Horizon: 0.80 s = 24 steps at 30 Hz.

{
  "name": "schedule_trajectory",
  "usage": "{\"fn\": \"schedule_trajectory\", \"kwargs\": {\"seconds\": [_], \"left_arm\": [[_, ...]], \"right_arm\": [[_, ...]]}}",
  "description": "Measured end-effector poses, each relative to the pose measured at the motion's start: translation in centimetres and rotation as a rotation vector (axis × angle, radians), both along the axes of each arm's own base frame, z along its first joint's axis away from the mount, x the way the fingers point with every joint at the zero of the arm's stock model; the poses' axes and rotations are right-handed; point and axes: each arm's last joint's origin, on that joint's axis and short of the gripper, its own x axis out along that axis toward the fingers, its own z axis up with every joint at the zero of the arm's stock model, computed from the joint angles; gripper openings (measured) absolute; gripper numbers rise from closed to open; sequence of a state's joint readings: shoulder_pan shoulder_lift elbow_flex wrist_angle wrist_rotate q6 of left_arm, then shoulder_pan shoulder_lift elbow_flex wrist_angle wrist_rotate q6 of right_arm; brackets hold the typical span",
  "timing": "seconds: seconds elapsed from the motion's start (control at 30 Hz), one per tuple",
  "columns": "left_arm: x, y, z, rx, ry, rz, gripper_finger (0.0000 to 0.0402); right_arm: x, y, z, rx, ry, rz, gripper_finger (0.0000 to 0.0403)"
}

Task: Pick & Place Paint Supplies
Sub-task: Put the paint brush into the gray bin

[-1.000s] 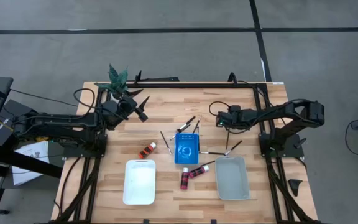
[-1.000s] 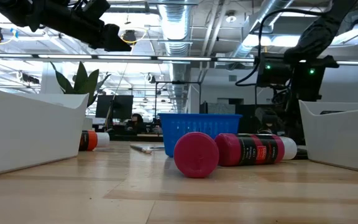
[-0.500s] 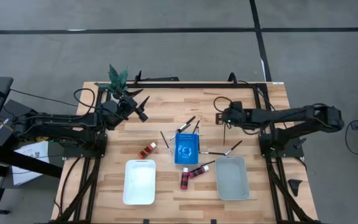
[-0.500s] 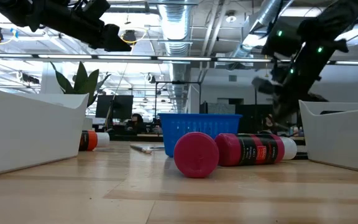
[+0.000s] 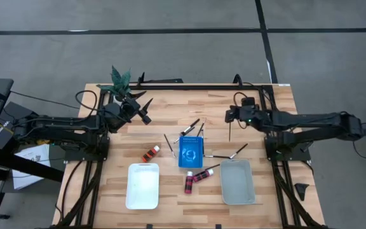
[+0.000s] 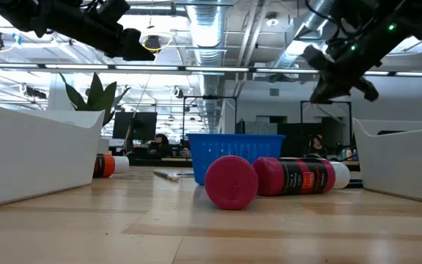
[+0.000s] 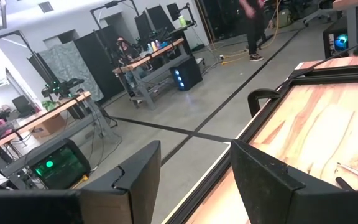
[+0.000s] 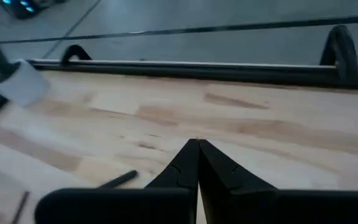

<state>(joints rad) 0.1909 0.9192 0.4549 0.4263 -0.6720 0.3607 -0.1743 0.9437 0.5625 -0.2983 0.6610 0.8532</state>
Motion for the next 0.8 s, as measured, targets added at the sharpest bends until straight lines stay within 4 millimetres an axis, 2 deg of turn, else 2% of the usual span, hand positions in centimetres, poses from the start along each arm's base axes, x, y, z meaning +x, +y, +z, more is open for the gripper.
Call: {"fn": "schedule_trajectory", "kwargs": {"seconds": [0.13, 0.33, 0.57, 0.8], "left_arm": [[0.0, 0.0, 0.0, 0.0, 0.0, 0.0, 0.0186], [0.0, 0.0, 0.0, -0.001, 0.0, 0.0, 0.0186], [0.0, 0.0, -0.1, -0.003, 0.009, 0.0, 0.0186], [0.0, 0.0, 0.0, -0.002, 0.003, 0.0, 0.0186]], "right_arm": [[-0.5, 0.3, 0.7, 0.054, -0.07, 0.059, 0.0], [-0.9, 1.6, 1.4, 0.248, -0.204, 0.186, 0.0], [-1.5, 4.9, 1.1, 0.413, -0.24, 0.238, 0.0], [-1.6, 9.1, 0.2, 0.51, -0.26, 0.246, 0.0]]}}
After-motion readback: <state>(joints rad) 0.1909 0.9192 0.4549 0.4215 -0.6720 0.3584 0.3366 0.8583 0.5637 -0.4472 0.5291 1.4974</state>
